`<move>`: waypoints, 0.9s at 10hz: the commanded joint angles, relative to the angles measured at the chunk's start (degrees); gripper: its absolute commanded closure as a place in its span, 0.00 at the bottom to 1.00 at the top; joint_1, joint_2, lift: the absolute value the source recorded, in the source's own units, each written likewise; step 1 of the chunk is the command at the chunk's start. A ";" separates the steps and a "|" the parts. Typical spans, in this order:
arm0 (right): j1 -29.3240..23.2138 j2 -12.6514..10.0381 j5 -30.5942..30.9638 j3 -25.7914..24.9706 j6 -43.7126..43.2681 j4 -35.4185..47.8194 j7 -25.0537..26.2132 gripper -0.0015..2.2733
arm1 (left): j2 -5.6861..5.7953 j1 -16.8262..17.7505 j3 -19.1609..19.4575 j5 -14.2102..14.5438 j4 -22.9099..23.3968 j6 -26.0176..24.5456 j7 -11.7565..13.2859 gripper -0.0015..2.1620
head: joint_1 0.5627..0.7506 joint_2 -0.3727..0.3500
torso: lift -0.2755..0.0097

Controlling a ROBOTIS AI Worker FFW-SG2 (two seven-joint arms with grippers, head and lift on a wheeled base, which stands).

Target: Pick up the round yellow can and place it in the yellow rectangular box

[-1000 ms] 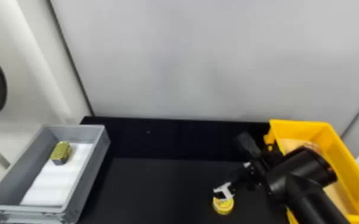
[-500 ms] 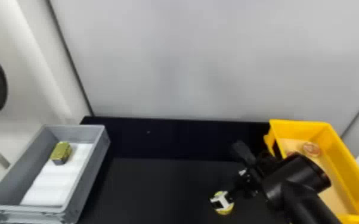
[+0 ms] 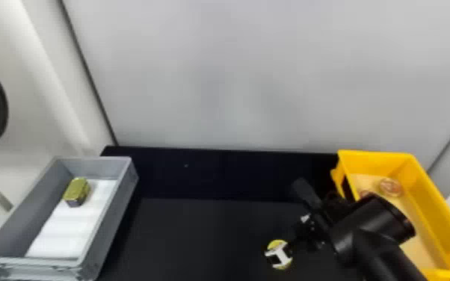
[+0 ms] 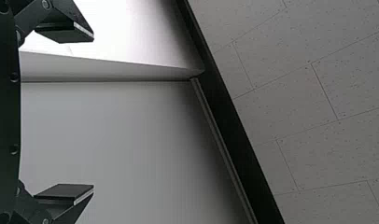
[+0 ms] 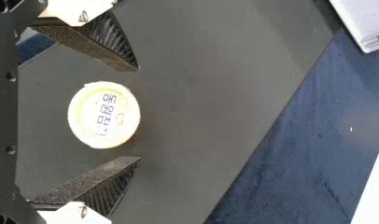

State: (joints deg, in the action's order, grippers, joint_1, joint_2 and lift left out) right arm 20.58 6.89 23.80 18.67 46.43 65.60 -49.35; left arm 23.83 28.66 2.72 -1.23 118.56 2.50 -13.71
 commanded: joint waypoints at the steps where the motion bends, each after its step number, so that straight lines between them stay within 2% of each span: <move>1: -0.54 -0.04 0.12 -0.02 0.00 -0.03 -0.16 0.05 | 0.00 0.00 0.00 0.00 0.10 -0.04 -0.01 0.06 | 0.53 0.59 | 0.93; 9: -1.42 0.58 1.44 -0.46 -0.44 -0.73 -0.95 0.05 | -0.09 -0.09 0.09 0.00 0.54 -0.22 -0.01 0.06 | 0.53 0.59 | 0.93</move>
State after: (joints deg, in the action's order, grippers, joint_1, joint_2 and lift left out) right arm 19.22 7.31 25.04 18.17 46.02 65.00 -50.23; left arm 23.74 28.65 2.88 -1.23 119.05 2.32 -13.71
